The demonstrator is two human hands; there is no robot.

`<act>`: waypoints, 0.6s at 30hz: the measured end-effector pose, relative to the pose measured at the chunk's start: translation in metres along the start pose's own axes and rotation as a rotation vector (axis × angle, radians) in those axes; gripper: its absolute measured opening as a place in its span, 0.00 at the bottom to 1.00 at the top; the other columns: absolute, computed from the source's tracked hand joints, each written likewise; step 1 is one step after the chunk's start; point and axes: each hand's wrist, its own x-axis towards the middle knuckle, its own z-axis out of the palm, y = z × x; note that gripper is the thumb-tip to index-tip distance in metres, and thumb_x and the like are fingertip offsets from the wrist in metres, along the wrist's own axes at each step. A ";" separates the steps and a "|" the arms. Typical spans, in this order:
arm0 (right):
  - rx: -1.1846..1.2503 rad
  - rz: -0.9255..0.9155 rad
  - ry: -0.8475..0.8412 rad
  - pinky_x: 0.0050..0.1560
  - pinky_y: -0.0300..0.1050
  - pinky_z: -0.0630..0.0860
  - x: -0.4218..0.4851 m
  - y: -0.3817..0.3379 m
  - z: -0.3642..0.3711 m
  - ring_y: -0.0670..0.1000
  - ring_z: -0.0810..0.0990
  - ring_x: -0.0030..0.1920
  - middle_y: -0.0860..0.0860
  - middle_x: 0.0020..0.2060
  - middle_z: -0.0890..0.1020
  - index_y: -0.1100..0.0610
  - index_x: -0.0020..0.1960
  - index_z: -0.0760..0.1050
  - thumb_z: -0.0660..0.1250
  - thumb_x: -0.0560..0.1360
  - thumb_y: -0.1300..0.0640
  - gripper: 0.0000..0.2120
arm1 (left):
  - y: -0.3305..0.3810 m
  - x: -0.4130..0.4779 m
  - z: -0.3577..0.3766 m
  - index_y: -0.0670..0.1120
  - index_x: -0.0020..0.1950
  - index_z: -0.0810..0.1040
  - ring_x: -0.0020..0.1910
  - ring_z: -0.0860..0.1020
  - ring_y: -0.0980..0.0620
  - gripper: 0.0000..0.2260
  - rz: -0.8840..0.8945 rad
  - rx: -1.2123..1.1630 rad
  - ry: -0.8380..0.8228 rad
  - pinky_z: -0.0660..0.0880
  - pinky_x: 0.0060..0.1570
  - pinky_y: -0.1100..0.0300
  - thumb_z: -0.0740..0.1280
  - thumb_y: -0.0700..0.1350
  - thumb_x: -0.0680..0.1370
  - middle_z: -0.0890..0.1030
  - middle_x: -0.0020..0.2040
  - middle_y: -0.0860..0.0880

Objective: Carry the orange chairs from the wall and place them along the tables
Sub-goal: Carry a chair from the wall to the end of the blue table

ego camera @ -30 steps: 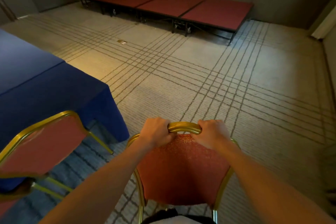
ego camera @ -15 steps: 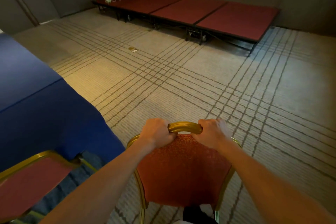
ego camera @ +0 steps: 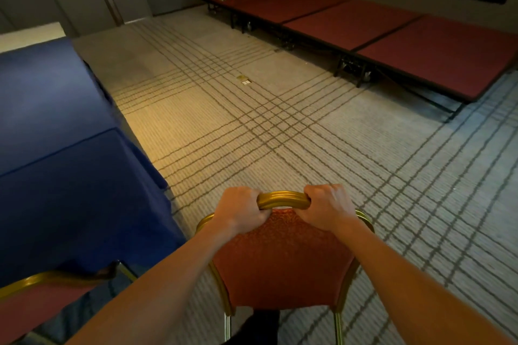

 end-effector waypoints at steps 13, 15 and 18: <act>-0.082 -0.031 -0.155 0.28 0.39 0.61 0.224 0.108 0.105 0.51 0.74 0.21 0.47 0.22 0.75 0.49 0.32 0.61 0.75 0.64 0.40 0.23 | -0.090 0.240 -0.021 0.51 0.39 0.78 0.30 0.73 0.54 0.16 -0.088 0.027 0.025 0.70 0.34 0.58 0.64 0.61 0.78 0.75 0.30 0.53; -0.096 -0.047 -0.219 0.33 0.42 0.65 0.258 0.111 0.107 0.53 0.78 0.28 0.49 0.28 0.79 0.50 0.35 0.65 0.74 0.69 0.40 0.21 | -0.103 0.261 -0.033 0.52 0.40 0.79 0.32 0.76 0.53 0.16 -0.116 0.036 0.032 0.72 0.36 0.58 0.64 0.61 0.77 0.77 0.31 0.53; -0.059 -0.055 -0.278 0.37 0.45 0.66 0.315 0.121 0.123 0.54 0.81 0.36 0.50 0.34 0.82 0.51 0.38 0.67 0.68 0.73 0.38 0.19 | -0.129 0.304 -0.048 0.52 0.41 0.79 0.33 0.76 0.53 0.15 -0.158 0.060 0.044 0.73 0.37 0.58 0.64 0.62 0.77 0.78 0.33 0.53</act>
